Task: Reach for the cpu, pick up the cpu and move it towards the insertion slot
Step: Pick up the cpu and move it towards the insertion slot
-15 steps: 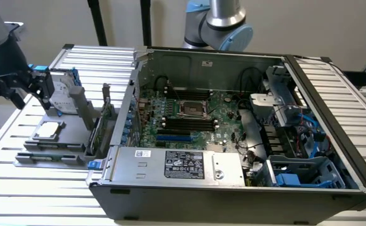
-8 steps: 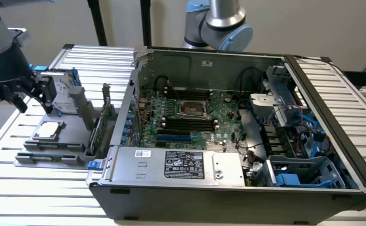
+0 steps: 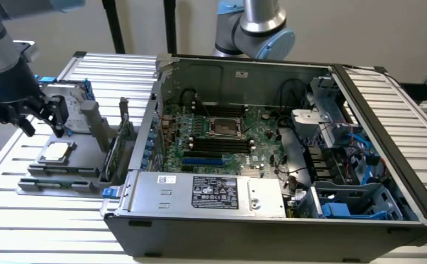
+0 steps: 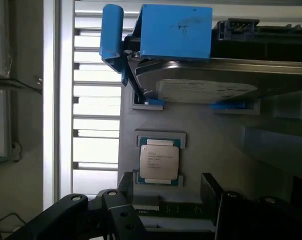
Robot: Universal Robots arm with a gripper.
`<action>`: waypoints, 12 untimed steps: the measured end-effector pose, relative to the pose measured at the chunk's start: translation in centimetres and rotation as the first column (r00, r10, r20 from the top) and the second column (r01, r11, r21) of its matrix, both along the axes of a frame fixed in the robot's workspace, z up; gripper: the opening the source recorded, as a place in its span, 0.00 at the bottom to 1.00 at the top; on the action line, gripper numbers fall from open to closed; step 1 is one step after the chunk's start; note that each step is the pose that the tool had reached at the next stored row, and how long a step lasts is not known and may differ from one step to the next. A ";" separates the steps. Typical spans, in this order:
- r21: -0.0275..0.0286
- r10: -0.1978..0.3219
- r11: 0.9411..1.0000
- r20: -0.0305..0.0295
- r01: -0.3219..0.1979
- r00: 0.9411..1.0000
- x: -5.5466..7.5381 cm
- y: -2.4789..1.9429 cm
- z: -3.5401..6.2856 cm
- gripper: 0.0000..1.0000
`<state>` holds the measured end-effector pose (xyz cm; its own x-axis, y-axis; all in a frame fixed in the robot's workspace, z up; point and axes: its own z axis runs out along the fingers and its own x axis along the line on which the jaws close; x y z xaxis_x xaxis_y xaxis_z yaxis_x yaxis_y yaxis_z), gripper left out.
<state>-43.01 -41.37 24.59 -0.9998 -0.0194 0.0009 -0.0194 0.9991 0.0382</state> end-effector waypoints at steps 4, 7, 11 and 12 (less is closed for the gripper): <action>0.000 0.000 1.000 0.000 0.000 1.000 0.0 -0.03 -0.73 0.65; 0.000 0.000 1.000 0.000 0.000 1.000 0.0 -0.06 -1.27 0.65; 0.000 0.000 1.000 0.000 0.000 1.000 0.0 -0.08 -2.00 0.65; 0.000 -0.001 1.000 0.000 0.001 1.000 0.0 -0.08 -2.18 0.65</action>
